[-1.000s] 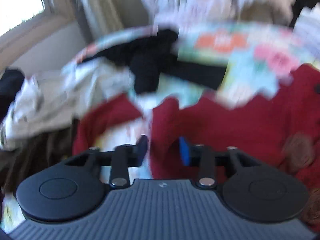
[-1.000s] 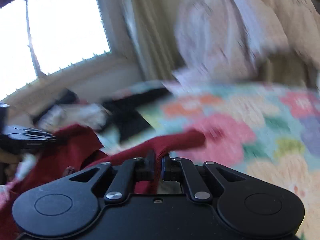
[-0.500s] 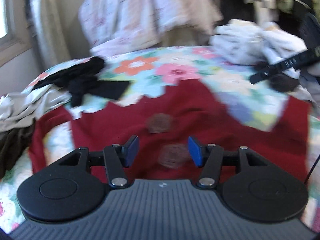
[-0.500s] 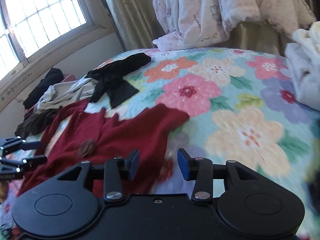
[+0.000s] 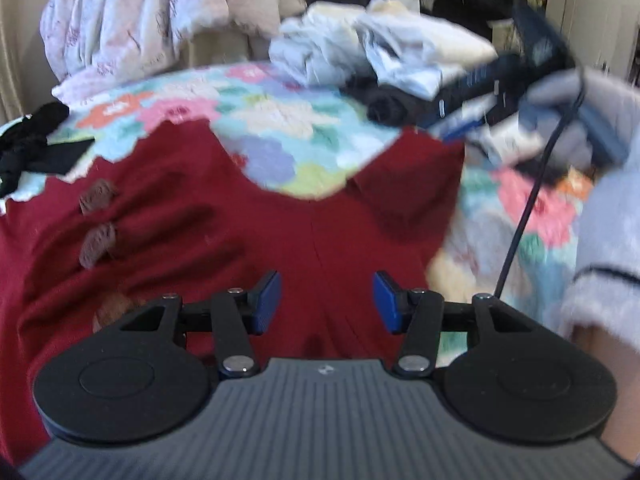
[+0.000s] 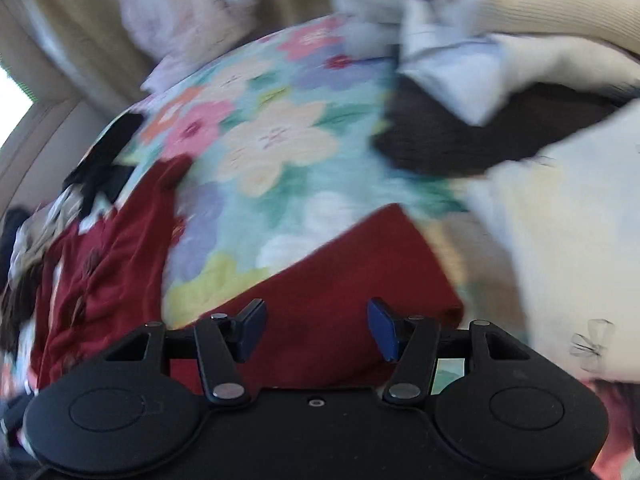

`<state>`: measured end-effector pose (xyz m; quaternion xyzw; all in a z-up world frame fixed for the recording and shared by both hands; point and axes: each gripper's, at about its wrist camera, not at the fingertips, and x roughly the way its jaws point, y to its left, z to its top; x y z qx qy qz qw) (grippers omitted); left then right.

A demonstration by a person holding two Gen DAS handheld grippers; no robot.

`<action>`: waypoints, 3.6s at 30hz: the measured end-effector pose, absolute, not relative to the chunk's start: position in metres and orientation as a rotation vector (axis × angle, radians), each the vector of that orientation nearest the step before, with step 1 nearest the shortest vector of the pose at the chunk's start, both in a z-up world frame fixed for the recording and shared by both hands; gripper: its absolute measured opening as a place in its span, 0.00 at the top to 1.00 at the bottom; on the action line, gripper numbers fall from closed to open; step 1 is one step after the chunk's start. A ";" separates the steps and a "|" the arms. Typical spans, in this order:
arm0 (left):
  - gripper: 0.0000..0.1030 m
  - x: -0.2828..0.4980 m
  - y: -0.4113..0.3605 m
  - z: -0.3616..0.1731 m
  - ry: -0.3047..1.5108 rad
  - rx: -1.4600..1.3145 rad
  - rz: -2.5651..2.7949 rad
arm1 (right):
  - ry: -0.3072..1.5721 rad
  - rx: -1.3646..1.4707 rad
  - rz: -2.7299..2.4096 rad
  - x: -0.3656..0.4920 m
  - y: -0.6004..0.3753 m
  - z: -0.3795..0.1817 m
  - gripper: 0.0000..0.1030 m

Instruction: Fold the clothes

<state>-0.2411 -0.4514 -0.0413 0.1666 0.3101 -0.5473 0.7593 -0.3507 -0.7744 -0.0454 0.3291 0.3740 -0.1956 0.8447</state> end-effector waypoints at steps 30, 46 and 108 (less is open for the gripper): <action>0.48 -0.200 -0.325 -0.015 0.664 0.022 -0.986 | 0.504 0.591 0.063 -0.286 -0.616 0.005 0.94; 0.40 -0.196 -0.296 -0.014 0.618 -0.194 -1.036 | 0.434 0.750 0.283 -0.216 -0.487 -0.006 0.91; 0.60 0.056 -0.163 -0.011 0.929 -0.211 -0.817 | 0.724 0.159 0.050 -0.204 -0.386 -0.001 0.45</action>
